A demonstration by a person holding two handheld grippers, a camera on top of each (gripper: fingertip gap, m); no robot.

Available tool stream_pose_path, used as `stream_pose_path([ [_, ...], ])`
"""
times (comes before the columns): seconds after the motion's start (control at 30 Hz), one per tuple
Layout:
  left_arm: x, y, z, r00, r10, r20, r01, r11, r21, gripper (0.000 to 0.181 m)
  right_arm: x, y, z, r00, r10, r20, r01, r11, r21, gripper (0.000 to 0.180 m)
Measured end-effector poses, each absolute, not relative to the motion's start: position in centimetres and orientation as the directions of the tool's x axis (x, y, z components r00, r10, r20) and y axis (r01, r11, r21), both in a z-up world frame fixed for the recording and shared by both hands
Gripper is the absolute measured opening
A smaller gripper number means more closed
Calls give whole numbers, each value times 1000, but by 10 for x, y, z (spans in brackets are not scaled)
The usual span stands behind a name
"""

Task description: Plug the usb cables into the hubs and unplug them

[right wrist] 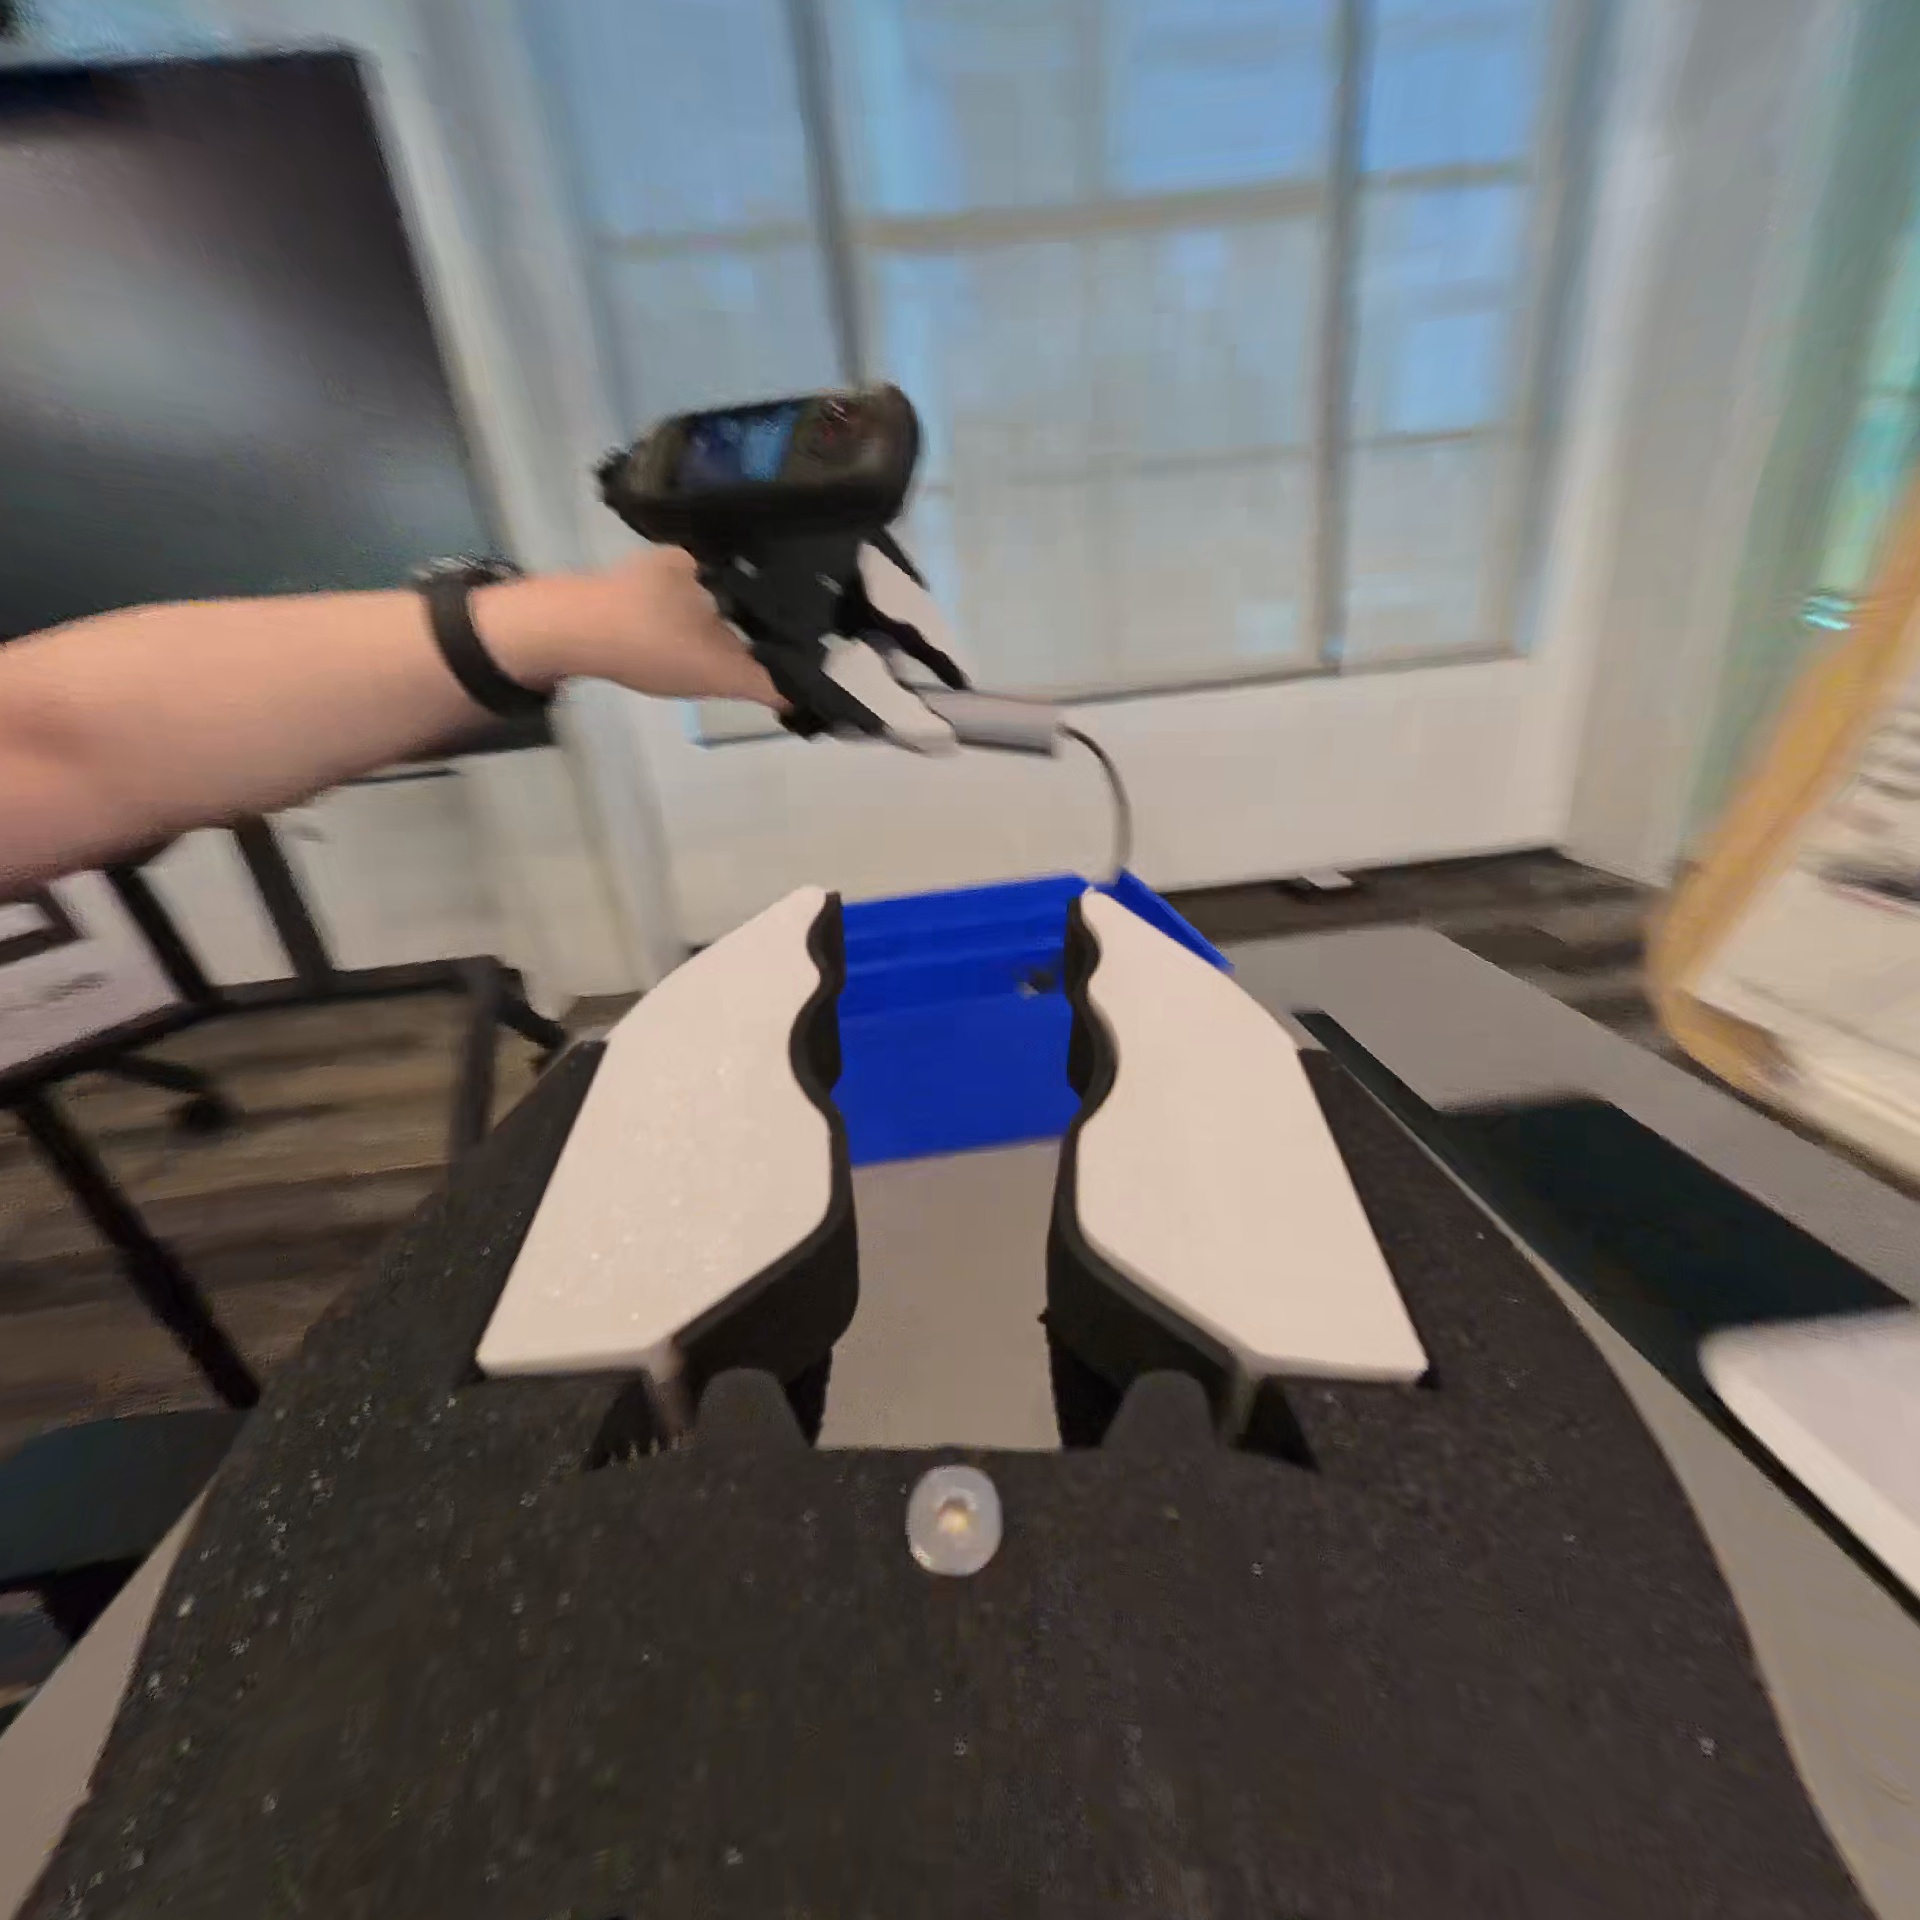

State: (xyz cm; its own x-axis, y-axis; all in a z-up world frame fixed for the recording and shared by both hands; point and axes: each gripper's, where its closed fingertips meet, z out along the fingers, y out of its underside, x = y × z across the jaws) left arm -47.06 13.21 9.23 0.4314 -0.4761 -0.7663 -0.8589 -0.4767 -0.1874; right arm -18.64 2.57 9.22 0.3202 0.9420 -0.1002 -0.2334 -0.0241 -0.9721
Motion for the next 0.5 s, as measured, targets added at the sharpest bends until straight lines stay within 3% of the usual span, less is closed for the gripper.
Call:
stream_pose_path([
  [0.1,-466,129,96,404,-488,-774,-878,-445,-178,29,-239,49,100,155,984,-93,-219,-57,-974,39],
  [0.17,-461,128,100,390,-493,-778,-890,-417,-183,29,-271,68,89,107,986,-129,-109,-117,-987,41],
  [0.5,-450,133,107,297,-494,-817,-929,-348,-127,29,-285,83,74,150,982,-113,-78,-102,-992,40],
])
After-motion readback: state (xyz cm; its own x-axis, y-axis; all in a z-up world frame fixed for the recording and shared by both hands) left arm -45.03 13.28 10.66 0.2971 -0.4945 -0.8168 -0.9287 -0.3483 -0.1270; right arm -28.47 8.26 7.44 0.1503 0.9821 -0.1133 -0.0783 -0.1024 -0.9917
